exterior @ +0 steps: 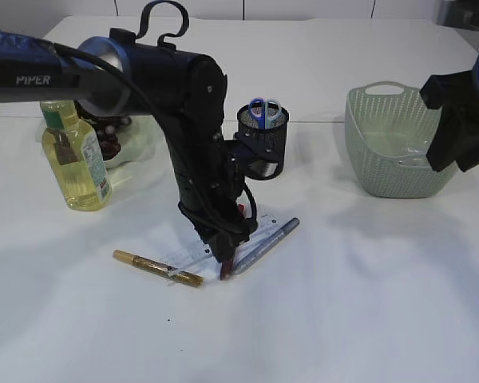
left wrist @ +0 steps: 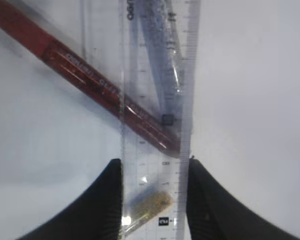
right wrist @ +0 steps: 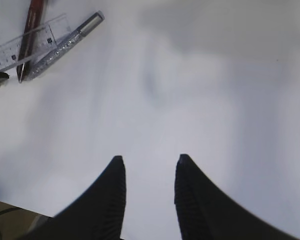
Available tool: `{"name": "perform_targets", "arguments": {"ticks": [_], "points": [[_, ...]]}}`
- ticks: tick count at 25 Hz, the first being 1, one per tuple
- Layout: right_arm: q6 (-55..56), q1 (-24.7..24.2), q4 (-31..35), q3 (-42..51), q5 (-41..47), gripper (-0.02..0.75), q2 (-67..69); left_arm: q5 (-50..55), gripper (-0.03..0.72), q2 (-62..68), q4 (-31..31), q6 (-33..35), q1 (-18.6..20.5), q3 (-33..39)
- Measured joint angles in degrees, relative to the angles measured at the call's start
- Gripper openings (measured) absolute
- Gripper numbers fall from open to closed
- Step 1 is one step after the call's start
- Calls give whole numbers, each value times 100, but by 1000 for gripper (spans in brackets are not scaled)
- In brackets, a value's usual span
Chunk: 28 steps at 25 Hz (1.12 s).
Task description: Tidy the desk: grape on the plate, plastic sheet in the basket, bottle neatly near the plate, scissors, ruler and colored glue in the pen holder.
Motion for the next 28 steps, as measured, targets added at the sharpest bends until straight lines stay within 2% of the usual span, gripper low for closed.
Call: {"name": "perform_targets", "arguments": {"ticks": [7,15,23,28], "points": [[0,0,0,0,13,282,0,289,278,0,-60,-761,0,-314],[-4,0,0,0,13,283,0,305,278,0,-133,-942,0,-401],[-27,0,-80,0,13,282,0,-672,278,-154,-383,-1208,53,-361],[-41,0,-143,0,13,282,0,-1914,278,-637,-445,-1284,161,196]]}}
